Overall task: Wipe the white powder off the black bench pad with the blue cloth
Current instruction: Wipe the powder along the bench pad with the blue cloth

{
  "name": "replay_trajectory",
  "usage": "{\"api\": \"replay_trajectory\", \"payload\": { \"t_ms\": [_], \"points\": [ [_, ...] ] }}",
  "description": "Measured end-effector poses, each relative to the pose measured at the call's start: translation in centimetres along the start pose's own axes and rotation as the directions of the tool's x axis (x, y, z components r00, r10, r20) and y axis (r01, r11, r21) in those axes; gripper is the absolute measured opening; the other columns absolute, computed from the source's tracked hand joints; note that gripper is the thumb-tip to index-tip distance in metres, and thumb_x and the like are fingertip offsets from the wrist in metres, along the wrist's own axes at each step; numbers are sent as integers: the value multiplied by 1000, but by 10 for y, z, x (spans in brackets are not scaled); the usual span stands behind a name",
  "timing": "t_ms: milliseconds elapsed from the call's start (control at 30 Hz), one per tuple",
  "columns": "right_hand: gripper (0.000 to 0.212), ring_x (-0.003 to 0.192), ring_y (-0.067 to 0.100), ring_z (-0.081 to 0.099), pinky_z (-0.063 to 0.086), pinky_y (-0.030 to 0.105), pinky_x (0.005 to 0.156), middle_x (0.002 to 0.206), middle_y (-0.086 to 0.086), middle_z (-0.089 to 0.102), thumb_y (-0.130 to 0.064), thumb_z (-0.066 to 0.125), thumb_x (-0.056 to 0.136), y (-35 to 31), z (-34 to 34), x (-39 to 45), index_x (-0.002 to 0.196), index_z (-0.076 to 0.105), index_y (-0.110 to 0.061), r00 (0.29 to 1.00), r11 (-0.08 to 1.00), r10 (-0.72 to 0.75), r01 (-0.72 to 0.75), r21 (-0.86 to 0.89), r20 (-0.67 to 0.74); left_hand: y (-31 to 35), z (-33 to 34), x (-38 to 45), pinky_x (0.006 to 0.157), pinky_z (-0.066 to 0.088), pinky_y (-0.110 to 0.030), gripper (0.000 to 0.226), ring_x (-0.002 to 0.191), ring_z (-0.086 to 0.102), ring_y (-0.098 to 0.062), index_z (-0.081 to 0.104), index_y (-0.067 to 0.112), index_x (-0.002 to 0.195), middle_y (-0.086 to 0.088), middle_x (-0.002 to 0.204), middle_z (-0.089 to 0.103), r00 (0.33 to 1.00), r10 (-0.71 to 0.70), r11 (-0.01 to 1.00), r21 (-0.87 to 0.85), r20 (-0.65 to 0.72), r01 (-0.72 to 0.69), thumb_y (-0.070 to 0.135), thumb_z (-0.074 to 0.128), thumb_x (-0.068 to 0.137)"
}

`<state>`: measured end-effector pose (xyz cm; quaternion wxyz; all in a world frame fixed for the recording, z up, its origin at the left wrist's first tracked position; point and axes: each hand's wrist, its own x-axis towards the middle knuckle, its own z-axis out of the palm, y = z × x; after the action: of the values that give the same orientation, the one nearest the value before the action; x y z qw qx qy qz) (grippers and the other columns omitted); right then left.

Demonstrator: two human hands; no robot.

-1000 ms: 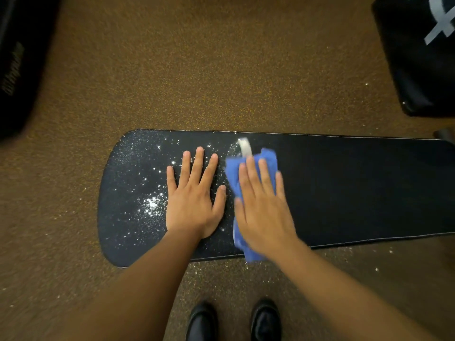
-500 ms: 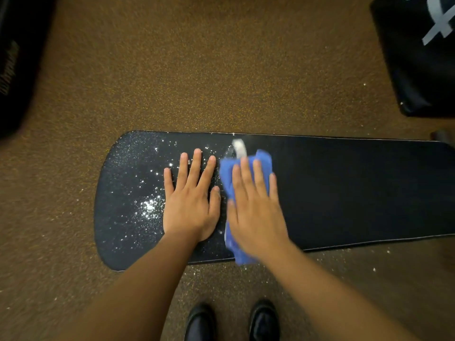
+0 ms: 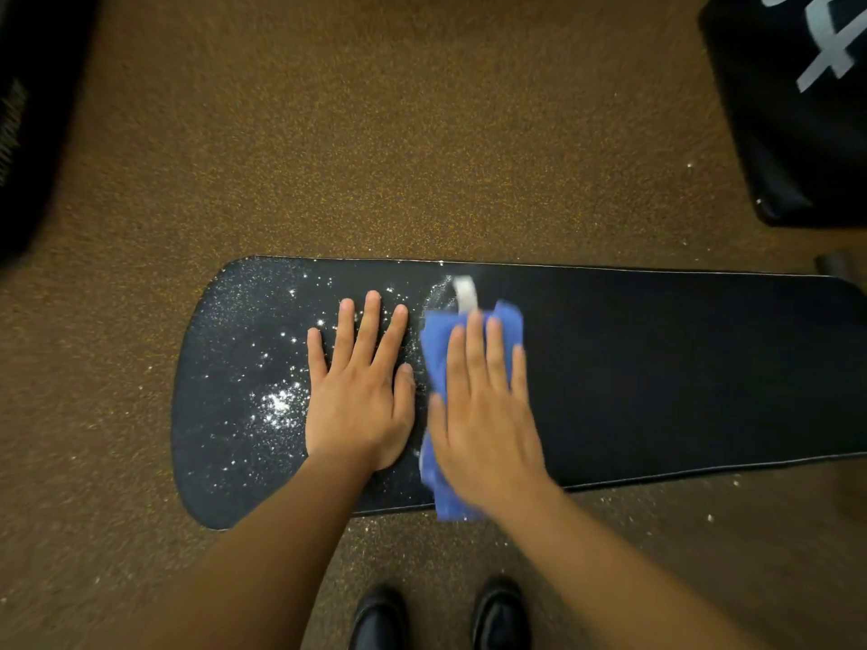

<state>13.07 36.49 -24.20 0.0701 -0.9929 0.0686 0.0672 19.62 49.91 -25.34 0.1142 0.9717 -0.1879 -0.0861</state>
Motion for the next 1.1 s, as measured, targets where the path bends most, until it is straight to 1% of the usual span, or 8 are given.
{"api": "replay_trajectory", "payload": {
  "t_ms": [100,333,533,667,767,900,1000,1100],
  "points": [
    [68,148,35,10,13,56,116,159,20,13,-39,26,96,37,5,-43,151,20,1,997,996,-78,79,-39,18,0,-1,-1,120,-4,-53,61,151,-11,-20,12,27,157,2,165,-2,1000,0,1000,3,1,0,41,18,99],
    [70,148,35,-11,1,56,119,161,22,-7,-39,19,99,38,-8,69,151,-3,2,971,971,239,-238,20,-5,2,-1,0,120,-4,-54,61,151,-12,-21,10,27,157,1,165,-3,1000,-7,1000,10,0,7,42,17,98],
    [70,149,34,2,10,57,118,161,20,7,-43,21,98,17,4,-27,152,12,0,990,990,-138,138,-15,40,0,0,0,120,-4,-53,62,151,-14,-19,9,28,157,3,165,-5,1000,-9,1000,2,11,9,42,16,98],
    [70,149,35,5,12,59,117,160,22,11,-42,21,97,78,-5,4,151,14,3,998,996,66,-64,-65,17,1,-1,-1,120,-4,-53,60,151,-14,-20,9,28,157,3,165,-5,1000,-7,1000,14,10,7,42,17,99],
    [73,148,35,-13,-1,57,118,161,22,-8,-45,18,99,68,-15,72,151,-3,2,975,975,222,-222,20,26,2,-1,-1,120,-5,-53,60,150,-15,-19,8,29,157,3,165,-6,1000,-11,1000,9,15,11,42,17,99],
    [79,147,35,-17,-3,56,118,159,22,-13,-53,12,97,18,-10,59,151,-7,1,997,996,70,-72,44,38,2,-1,1,120,-3,-54,62,151,-13,-20,10,28,157,2,165,-4,1000,-7,1000,7,17,7,42,17,97],
    [78,149,32,-7,4,56,117,161,19,-2,-57,10,99,28,-5,-12,153,6,-1,993,995,-91,88,42,71,0,-1,1,120,-2,-55,62,151,-14,-19,10,28,157,3,165,-5,1000,-4,1000,2,21,4,42,18,98],
    [83,149,27,-12,-1,58,117,162,13,-8,-65,2,96,73,-7,-13,154,2,-5,994,1000,6,-3,-27,112,1,-1,-1,121,-1,-55,61,151,-14,-19,9,28,157,3,165,-5,1000,-6,1000,4,9,6,42,17,99]
  ]
}}
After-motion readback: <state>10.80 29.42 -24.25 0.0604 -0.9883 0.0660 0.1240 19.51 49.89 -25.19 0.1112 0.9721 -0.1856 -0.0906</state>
